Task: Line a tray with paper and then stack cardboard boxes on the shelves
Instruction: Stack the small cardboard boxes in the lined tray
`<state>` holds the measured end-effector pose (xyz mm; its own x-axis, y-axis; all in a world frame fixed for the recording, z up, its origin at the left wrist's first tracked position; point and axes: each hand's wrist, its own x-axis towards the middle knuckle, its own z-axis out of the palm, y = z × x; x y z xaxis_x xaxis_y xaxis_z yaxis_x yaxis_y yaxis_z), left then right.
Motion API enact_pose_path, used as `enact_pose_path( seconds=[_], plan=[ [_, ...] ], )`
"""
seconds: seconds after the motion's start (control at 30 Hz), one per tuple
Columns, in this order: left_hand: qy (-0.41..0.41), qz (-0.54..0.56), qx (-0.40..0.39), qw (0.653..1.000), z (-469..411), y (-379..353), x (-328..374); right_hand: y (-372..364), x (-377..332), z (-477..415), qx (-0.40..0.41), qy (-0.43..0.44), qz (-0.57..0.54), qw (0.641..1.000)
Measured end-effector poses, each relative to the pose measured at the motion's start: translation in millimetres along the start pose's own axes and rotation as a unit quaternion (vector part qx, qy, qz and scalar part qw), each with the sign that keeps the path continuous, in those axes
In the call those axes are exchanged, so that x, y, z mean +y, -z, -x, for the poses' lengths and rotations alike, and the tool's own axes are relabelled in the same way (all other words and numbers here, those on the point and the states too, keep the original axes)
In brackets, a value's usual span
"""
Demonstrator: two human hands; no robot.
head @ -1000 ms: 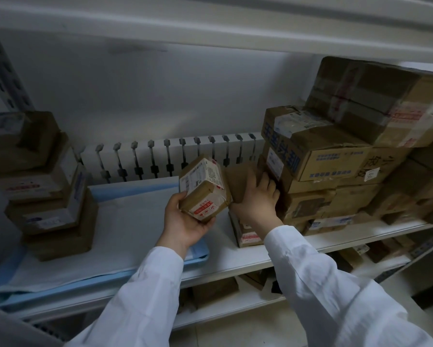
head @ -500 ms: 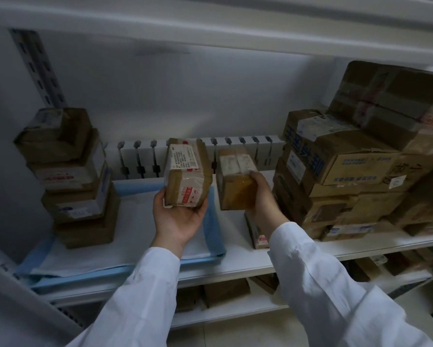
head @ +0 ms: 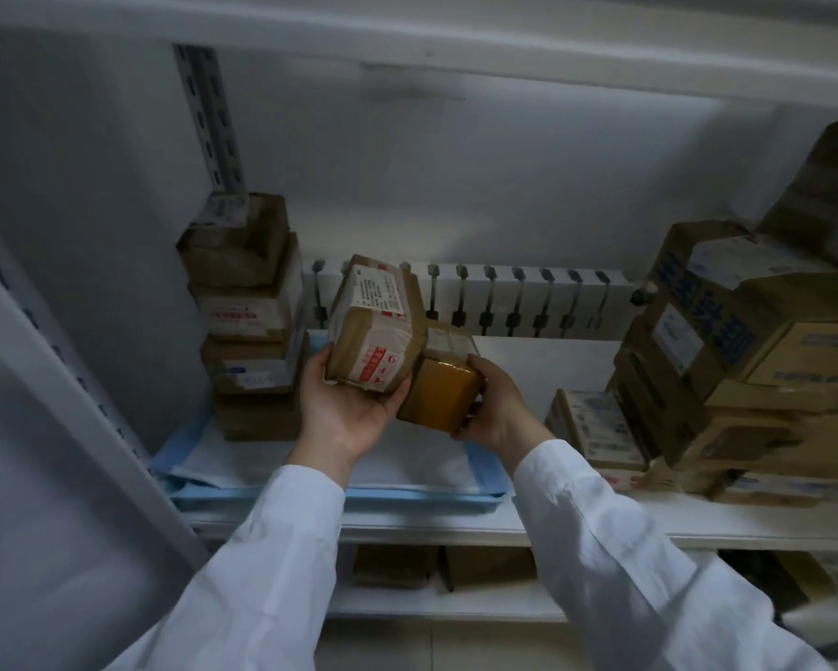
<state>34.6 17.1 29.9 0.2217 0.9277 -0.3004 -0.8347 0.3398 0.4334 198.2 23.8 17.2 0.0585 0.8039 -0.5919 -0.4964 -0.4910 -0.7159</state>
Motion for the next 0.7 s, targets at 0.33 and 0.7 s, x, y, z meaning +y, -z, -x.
enact_pose_path(
  seconds=[0.33, 0.7],
  plan=[
    [-0.015, -0.039, 0.019, 0.999, 8.7, 7.0, 27.5, -35.2, 17.1, -12.2, -0.066, -0.04, 0.055, 0.995],
    [-0.014, -0.105, -0.019, 0.994, 8.4, -12.4, 75.2, -74.5, 46.3, -25.4, -0.067, 0.031, 0.119, 0.99]
  ],
)
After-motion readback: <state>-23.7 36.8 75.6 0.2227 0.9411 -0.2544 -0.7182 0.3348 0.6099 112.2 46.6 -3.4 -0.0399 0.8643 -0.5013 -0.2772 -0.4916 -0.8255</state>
